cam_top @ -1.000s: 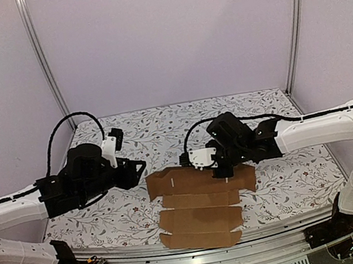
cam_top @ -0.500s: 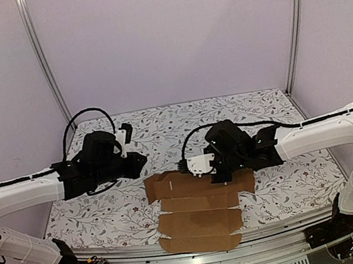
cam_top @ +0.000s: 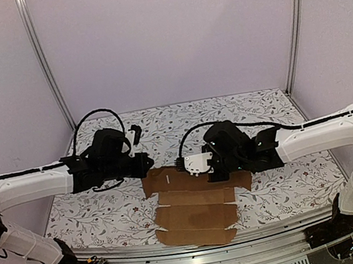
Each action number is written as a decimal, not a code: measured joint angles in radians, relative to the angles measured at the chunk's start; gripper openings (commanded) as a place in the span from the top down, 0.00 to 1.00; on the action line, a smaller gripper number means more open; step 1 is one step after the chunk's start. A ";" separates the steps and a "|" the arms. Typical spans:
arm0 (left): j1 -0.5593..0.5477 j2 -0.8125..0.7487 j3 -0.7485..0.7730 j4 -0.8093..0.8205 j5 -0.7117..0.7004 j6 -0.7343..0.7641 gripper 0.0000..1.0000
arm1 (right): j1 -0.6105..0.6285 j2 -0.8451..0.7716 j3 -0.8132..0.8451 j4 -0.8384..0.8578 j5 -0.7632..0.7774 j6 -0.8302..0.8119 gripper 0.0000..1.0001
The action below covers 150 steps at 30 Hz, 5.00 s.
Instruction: Fold the paper box
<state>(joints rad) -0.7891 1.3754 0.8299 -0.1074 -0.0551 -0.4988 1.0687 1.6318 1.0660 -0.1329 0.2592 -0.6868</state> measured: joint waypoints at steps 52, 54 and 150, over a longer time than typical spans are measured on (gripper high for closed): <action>-0.064 0.124 0.091 0.011 0.086 -0.181 1.00 | 0.043 -0.047 -0.086 0.149 0.136 0.035 1.00; -0.064 0.115 0.080 0.002 0.080 -0.174 1.00 | 0.044 -0.047 -0.086 0.149 0.143 0.032 1.00; -0.078 0.293 -0.165 0.377 0.108 -0.236 1.00 | 0.053 -0.043 -0.125 0.142 0.198 0.190 1.00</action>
<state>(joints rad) -0.8673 1.6684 0.6651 0.2699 0.0532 -0.7345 1.1213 1.5887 0.9413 0.0086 0.4572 -0.4965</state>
